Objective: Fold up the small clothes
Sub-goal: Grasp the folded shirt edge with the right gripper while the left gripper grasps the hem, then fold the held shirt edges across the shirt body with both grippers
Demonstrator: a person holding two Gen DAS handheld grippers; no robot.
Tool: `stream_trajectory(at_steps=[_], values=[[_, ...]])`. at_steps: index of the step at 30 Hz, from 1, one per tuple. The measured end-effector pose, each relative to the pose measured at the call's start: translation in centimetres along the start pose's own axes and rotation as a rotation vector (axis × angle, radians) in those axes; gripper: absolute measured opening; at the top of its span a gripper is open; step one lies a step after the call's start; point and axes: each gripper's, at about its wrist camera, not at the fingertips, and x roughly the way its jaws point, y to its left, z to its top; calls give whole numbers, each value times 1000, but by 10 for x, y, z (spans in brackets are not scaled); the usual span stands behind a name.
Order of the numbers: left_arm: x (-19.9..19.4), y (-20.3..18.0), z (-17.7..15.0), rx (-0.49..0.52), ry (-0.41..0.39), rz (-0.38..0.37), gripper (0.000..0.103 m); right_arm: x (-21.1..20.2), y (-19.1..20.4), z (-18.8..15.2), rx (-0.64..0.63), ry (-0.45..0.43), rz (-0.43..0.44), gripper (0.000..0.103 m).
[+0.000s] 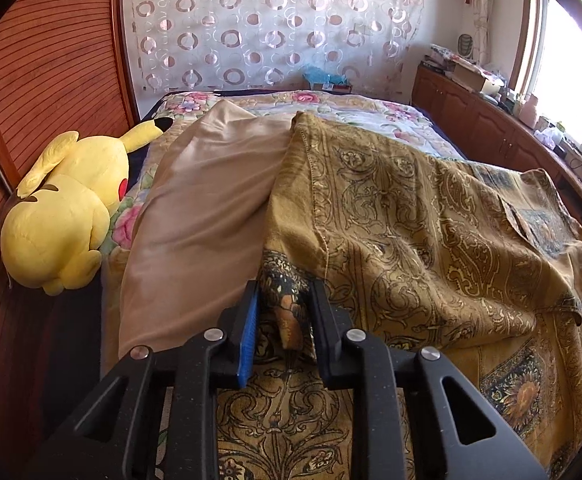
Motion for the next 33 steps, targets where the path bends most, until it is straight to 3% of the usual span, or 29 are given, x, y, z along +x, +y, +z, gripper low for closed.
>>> stream_trajectory(at_steps=[3,6,7,8,9,14,21,27,33], values=[[0,0,-1,8,12,1,26,0,3,0,-7,7,11,45],[0,1,-2,18,16,-3,26,1,7,-1,-29,10,28,24],[-1,1,-3,23,13,-6,20,0,9,-1,-41,10,35,16],[-2,1,-3,26,7,-10,7,0,10,0,-52,6,44,13],[-6,1,-3,21,-4,-20,5,-1,12,0,-58,-1,49,11],[-39,-2,-4,3,-85,-107,4,-15,15,2,-53,-68,92,8],[-88,3,-6,4,-186,-146,4,-46,14,5,-38,-144,140,7],[-59,2,-7,69,-104,-46,4,-39,18,-1,-65,-120,117,7],[-51,5,-8,32,-70,-84,10,-33,20,-3,-77,-89,94,7]])
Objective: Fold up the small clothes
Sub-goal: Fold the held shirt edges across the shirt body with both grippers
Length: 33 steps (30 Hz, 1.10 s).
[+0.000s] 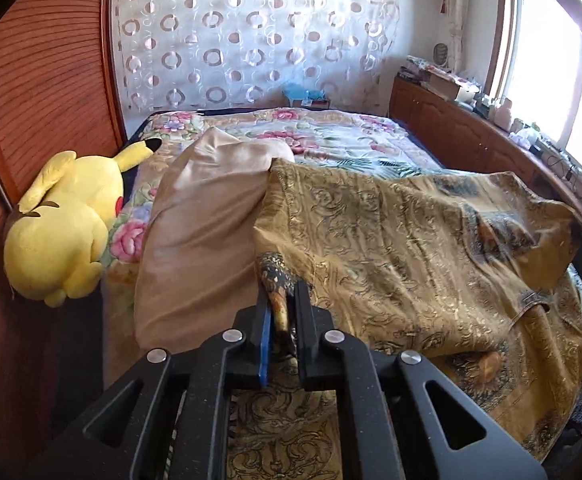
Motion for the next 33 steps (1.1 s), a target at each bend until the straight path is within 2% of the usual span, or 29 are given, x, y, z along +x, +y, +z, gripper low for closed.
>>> stream_trajectory(at_steps=[3,8,10,13,15,21,25,28,33], values=[[-10,-9,4,39,-50,-4,10,-1,0,5,-2,9,-6,7],[-12,-24,12,91,-39,8,10,-2,-3,8,0,11,-2,7],[-6,-28,17,114,-15,32,10,-1,-3,8,-6,13,-4,7],[14,-26,19,117,77,59,10,0,-5,8,-8,17,0,7],[16,-22,16,95,83,40,3,0,-7,7,-6,19,5,7],[-43,-13,13,-2,-70,-31,2,-18,-10,12,23,-13,57,6],[-81,-15,3,9,-115,-42,2,-47,-6,18,33,-63,95,6],[-100,-13,-14,3,-120,-38,2,-70,0,14,14,-74,107,6],[-112,-5,-59,-49,-77,-40,2,-92,5,-18,0,-41,105,6]])
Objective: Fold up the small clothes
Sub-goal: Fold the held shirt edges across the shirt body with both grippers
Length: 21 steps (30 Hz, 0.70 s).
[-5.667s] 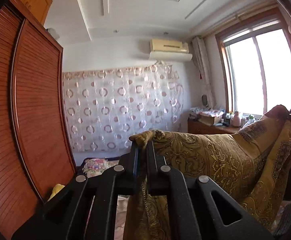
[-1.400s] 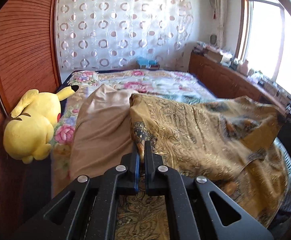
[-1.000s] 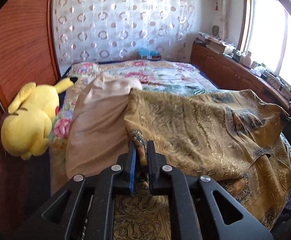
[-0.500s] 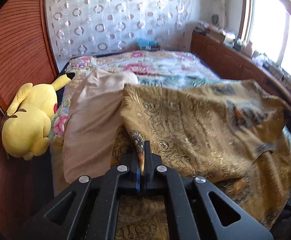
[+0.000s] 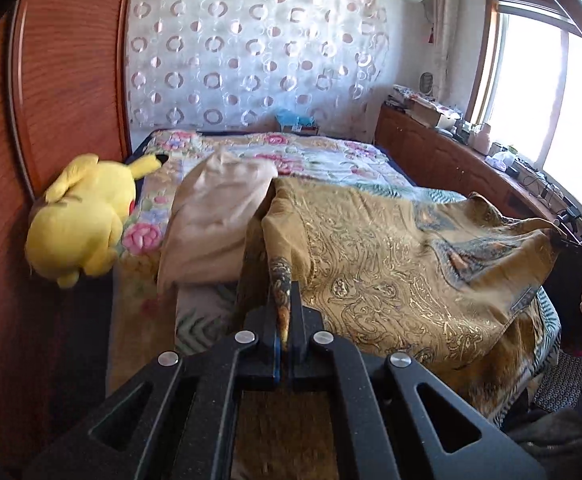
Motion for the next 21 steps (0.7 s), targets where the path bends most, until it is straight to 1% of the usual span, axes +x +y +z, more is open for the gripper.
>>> stream_trajectory(at_steps=[3,5,7,9,11,12,15,16,17,19,21], values=[[-4,3,-27,-41,38,-5,2,-12,1,-22,-2,33,-15,6],[-1,1,-44,-49,72,8,2,-18,-1,-36,14,55,-20,6],[5,-2,-58,-36,103,12,2,-18,-2,-48,25,90,-33,6],[10,-6,-64,-23,115,31,2,-13,-3,-57,22,128,-50,6],[14,-4,-64,-32,121,27,2,-8,-4,-61,21,149,-68,6],[14,-3,-63,-37,120,24,2,-6,-3,-61,25,157,-73,10],[11,-3,-55,-30,100,33,13,-4,6,-56,9,160,-100,19],[10,-3,-53,-29,92,30,21,-5,8,-54,4,156,-103,24],[8,-1,-52,-30,84,26,33,-7,9,-51,0,148,-105,27],[6,0,-46,-26,65,23,44,-13,14,-43,-15,125,-112,39],[5,0,-36,-18,56,27,46,-21,16,-39,-30,101,-126,44]])
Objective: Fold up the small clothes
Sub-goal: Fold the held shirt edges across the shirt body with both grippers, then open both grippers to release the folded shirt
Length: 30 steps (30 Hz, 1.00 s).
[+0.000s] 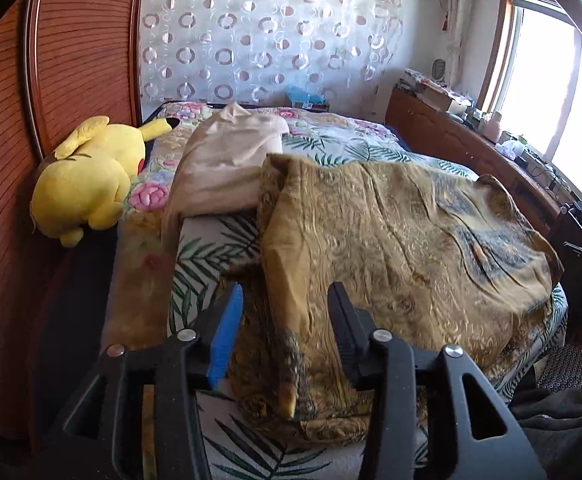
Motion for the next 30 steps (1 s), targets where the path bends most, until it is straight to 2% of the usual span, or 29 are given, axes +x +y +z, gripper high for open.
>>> stream_trajectory(at_steps=[4,9,10,11,12,13,17,21,26,27,28,30], values=[[5,-3,27,31,-22,0,47,-2,-1,23,-20,-46,-26,44],[30,-8,64,64,-15,-13,47,25,1,63,-35,-64,-27,46],[38,-9,70,68,-5,-23,51,34,3,70,-41,-64,-32,46],[46,-10,76,69,6,-34,69,45,5,78,-46,-60,-36,46],[51,-10,80,61,8,-35,77,55,7,85,-50,-54,-37,46],[55,-11,82,49,3,-36,79,64,9,88,-53,-51,-39,46],[69,-13,92,49,6,-73,79,101,16,103,-66,-14,-48,46],[88,-14,105,65,23,-25,79,125,12,124,-64,33,-74,46],[113,-11,118,72,49,14,79,148,9,147,-46,77,-60,46],[117,-10,120,72,51,16,79,154,9,151,-44,85,-62,43],[121,-8,121,67,53,13,79,159,8,154,-44,95,-65,37],[129,-6,124,55,61,12,79,174,5,161,-32,122,-69,35]])
